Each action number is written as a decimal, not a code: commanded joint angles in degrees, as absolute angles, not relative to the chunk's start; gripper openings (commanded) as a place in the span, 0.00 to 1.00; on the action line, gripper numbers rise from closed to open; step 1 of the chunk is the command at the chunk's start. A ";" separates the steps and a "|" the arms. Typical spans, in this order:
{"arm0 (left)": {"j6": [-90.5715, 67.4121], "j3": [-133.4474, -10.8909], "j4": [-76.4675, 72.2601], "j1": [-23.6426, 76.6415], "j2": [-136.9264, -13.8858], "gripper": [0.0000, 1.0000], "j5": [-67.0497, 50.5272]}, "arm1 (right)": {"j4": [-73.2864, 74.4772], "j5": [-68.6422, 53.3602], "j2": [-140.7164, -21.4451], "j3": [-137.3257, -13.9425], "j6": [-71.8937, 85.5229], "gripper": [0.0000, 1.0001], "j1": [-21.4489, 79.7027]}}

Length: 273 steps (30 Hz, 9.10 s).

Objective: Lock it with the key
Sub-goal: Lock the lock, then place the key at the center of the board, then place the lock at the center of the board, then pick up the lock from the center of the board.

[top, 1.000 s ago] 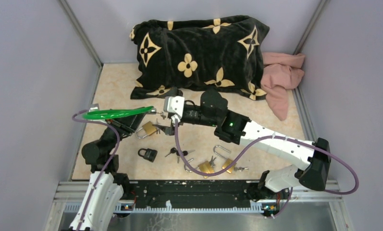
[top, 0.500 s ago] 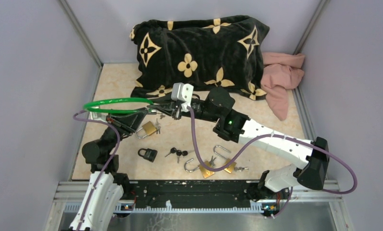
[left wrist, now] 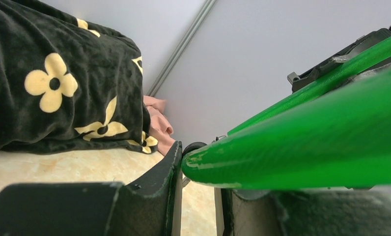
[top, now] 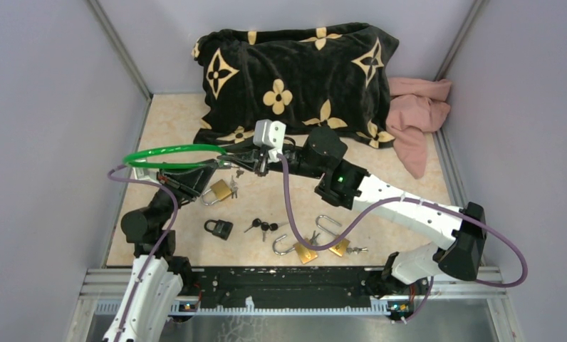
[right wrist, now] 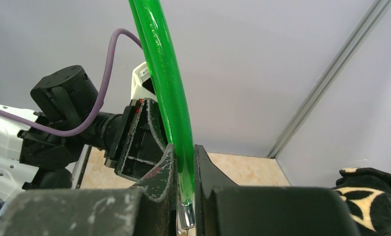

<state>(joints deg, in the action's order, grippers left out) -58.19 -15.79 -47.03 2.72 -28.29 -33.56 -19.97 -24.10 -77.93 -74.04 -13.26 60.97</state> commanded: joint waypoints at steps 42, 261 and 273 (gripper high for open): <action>-57.92 -15.73 -49.05 2.29 -27.51 0.00 -33.00 | -14.77 -28.25 -83.37 -70.90 -15.67 0.43 54.68; 55.85 -39.32 18.54 51.68 -71.74 0.81 -33.13 | 4.47 0.85 -67.25 -24.40 46.87 0.00 57.69; 44.65 -40.77 9.33 51.68 -82.02 0.57 -27.61 | 3.52 0.18 -64.04 -23.88 45.97 0.00 56.31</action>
<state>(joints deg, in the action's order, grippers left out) 48.51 -40.34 13.93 51.40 -81.65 -27.22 5.85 -0.45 -66.26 -23.51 47.35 57.25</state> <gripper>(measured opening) 0.666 0.501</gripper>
